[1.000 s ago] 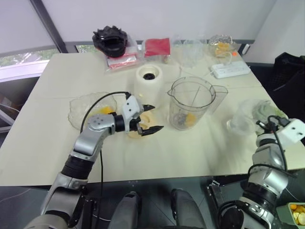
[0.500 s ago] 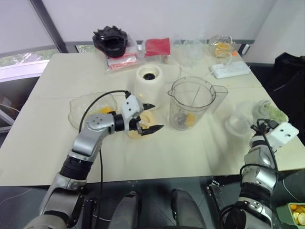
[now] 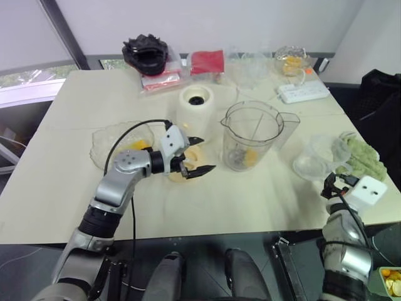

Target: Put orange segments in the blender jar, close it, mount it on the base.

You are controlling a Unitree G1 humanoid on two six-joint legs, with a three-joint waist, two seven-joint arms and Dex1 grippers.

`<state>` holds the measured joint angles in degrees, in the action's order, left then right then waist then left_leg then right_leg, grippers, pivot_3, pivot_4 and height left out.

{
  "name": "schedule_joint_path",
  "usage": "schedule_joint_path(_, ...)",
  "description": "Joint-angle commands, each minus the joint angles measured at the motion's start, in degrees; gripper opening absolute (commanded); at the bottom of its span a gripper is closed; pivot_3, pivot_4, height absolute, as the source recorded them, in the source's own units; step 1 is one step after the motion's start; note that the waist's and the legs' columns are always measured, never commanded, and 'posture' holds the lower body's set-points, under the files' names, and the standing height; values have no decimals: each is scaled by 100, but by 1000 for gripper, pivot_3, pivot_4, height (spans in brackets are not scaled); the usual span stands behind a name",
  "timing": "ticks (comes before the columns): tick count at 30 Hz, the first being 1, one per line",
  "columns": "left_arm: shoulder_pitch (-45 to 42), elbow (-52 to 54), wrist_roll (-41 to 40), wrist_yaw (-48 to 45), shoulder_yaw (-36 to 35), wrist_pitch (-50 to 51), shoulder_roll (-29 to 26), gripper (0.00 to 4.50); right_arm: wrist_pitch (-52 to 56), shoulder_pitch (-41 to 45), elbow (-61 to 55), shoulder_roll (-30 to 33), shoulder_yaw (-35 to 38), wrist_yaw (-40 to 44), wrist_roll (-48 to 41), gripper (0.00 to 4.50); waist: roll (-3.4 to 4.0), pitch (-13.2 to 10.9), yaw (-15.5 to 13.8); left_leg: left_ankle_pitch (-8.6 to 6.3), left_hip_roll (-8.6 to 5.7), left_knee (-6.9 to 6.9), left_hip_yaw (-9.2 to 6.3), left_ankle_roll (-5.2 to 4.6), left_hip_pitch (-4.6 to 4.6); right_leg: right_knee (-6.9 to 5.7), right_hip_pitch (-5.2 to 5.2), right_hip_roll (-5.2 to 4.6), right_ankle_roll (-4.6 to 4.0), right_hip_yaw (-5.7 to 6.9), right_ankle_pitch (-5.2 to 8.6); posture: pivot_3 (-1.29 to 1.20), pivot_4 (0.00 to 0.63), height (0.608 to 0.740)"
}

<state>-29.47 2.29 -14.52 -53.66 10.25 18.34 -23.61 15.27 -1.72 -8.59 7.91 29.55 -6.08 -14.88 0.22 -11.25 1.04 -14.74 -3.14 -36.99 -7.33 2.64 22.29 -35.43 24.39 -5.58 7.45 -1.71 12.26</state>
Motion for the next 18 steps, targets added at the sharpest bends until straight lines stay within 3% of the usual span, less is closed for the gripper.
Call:
schedule_joint_path(1, -158, -105, 20, -132, -47, -169, -117, 4500, 475, -738, -1440, 133, -190, 264, -119, 3464, 1, 1, -15, 0, -1, -1, 0, 0, 1, 0, 0, 0, 0, 0, 0, 0, 150, 740)
schedule_joint_path(7, -788, -1151, 233, -649, 15, -438, -456, 4500, 1790, -1991, -3562, 1127, -302, 1007, -386, 3464, -2, 2, -6, 0, -1, -11, 2, 0, 2, 3, -3, 0, -16, 0, 11, 0, 150, 740)
schedule_joint_path(12, -1684, -2617, 619, -1441, 294, -1040, -636, 4500, 3003, -2245, -4806, 1864, 235, 1351, -1091, 3464, -6, 2, -29, 0, 1, -14, 1, 0, 1, 4, -8, 0, -13, 3, 15, 0, 150, 740)
schedule_joint_path(18, -2963, -5015, 1223, -2250, 620, -2320, -456, 4500, 2681, -2349, -5141, 3067, 330, 1310, -2651, 3464, -29, -10, -38, -1, 0, -13, 1, -2, 12, 23, -9, 0, 2, 6, 0, 0, 150, 740)
